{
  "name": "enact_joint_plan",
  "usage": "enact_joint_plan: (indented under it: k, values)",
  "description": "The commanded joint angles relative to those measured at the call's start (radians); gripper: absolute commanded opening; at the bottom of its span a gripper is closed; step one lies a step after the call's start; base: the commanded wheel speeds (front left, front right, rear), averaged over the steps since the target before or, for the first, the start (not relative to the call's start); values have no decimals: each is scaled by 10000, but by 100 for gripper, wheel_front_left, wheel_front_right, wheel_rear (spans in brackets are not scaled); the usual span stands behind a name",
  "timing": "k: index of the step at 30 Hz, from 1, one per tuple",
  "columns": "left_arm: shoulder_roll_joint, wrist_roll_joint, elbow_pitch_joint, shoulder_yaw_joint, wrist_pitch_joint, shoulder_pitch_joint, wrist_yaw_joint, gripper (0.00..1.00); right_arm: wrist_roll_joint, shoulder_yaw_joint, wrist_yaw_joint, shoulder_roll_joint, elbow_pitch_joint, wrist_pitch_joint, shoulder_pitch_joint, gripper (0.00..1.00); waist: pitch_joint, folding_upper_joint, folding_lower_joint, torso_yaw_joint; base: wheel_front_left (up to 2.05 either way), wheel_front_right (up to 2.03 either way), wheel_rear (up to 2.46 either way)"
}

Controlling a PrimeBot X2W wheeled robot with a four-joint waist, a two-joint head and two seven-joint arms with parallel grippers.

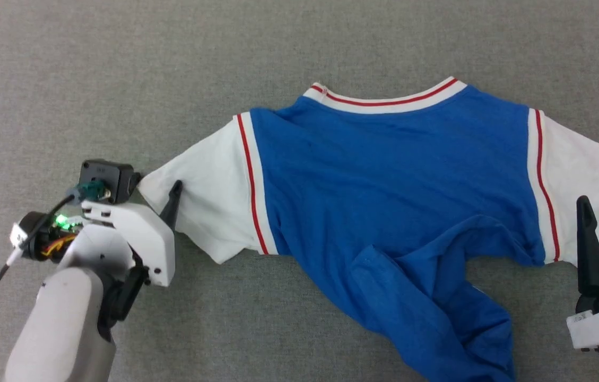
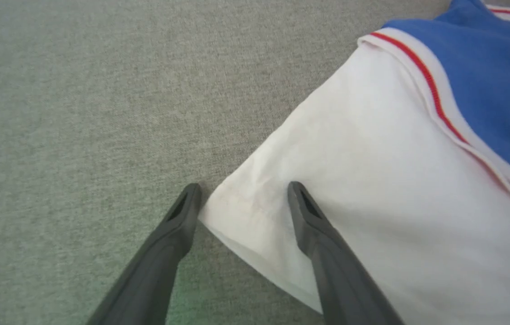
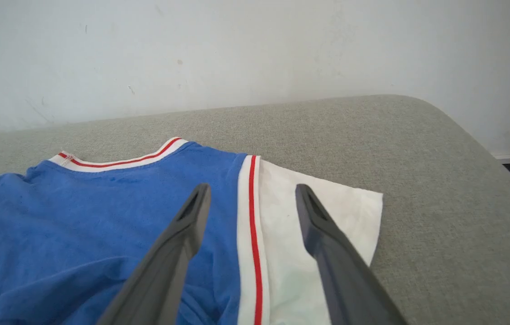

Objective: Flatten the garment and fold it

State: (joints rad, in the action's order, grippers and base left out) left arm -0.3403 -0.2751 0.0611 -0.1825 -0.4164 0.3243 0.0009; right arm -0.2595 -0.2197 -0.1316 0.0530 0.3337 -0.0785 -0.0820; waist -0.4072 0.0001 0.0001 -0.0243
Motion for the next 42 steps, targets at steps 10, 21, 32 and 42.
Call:
enact_joint_plan:
  k: [10, 21, 32, 42]
  values:
    - [51, -530, 789, -350, -1237, 60, -272, 0, 3, 47, 9, -27, 219, -297, 357, 100, -415, -1, -1, 92, 0, 0, 0]
    - [477, -822, -309, -155, 20, -174, -108, 0, 58, 160, 9, -28, 111, -399, 328, 100, 165, -1, -1, 418, 0, 0, 0]
    - [860, -1212, -2113, 1081, 1556, -2181, 1024, 0, -72, -109, 9, -28, -123, -343, 146, 100, 678, -1, -1, 553, 0, 0, 0]
    - [621, -1170, -3036, 1815, 1962, -3086, 1509, 0, 857, -825, 9, 150, -120, -1640, 1158, 100, 248, -1, -1, 706, 0, 0, 0]
